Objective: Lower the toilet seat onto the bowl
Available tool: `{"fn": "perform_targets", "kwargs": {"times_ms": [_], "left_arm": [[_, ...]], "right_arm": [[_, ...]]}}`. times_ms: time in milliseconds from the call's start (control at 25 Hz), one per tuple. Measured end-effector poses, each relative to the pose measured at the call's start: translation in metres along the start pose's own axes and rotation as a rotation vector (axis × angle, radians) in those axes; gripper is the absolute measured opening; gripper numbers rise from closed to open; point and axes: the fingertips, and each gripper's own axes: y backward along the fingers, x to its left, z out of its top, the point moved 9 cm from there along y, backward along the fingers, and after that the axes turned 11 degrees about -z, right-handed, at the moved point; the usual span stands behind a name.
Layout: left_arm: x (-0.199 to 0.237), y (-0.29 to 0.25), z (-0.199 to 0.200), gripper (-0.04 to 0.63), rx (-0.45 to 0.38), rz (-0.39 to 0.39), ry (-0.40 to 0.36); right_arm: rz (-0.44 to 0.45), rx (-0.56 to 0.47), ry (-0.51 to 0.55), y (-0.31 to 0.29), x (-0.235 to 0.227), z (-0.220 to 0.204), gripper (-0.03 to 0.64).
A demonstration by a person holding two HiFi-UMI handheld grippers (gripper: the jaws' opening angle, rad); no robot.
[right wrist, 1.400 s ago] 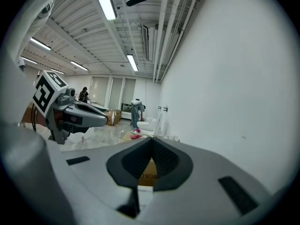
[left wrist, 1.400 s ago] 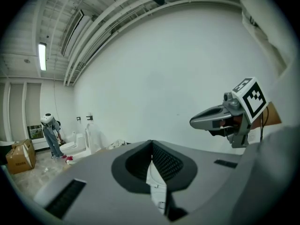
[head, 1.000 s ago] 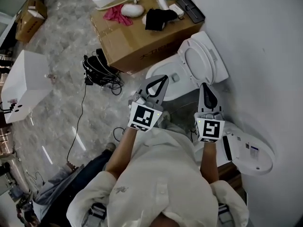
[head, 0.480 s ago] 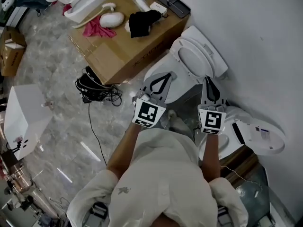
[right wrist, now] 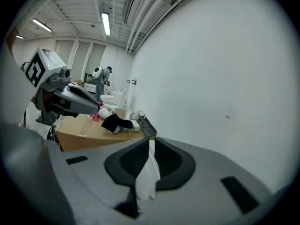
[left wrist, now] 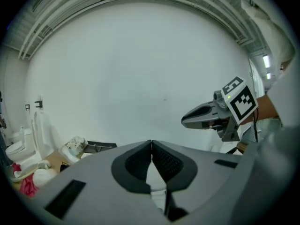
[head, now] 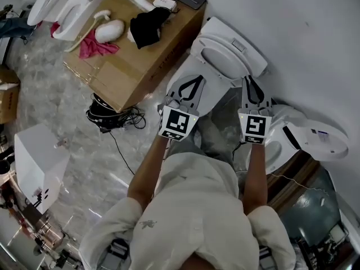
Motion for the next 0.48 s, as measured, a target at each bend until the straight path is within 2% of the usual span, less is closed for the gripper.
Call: {"fn": "perform_targets", "kwargs": {"times_ms": [480], "left_arm": [[0.010, -0.069, -0.013, 0.017, 0.051, 0.001, 0.001]], "right_arm": [[0.052, 0.073, 0.024, -0.054, -0.016, -0.056, 0.060]]}}
